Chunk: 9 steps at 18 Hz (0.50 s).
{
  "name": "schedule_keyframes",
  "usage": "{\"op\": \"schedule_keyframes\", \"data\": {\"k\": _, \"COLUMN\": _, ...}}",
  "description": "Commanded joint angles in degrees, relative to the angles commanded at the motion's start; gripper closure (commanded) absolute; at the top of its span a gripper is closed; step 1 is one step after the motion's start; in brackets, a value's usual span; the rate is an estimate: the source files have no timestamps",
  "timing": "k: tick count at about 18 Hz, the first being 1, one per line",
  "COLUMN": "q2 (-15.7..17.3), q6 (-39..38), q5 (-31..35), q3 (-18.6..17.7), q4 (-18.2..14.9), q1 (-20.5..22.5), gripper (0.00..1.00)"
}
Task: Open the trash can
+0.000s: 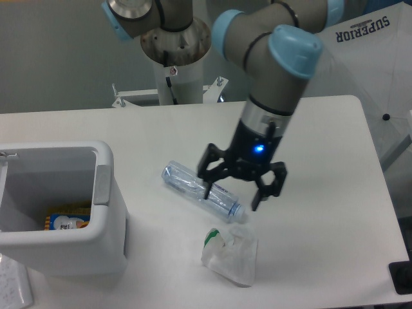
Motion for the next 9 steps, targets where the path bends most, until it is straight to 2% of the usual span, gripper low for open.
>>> {"op": "schedule_keyframes", "data": {"k": 4, "q2": -2.72, "q6": 5.01, "q5": 4.91, "q3": 1.67, "q4": -0.35, "q1": 2.38, "gripper": 0.0}}
{"op": "schedule_keyframes", "data": {"k": 9, "q2": -7.12, "q6": 8.97, "q5": 13.53, "q3": 5.1, "q4": -0.88, "q1": 3.0, "gripper": 0.0}}
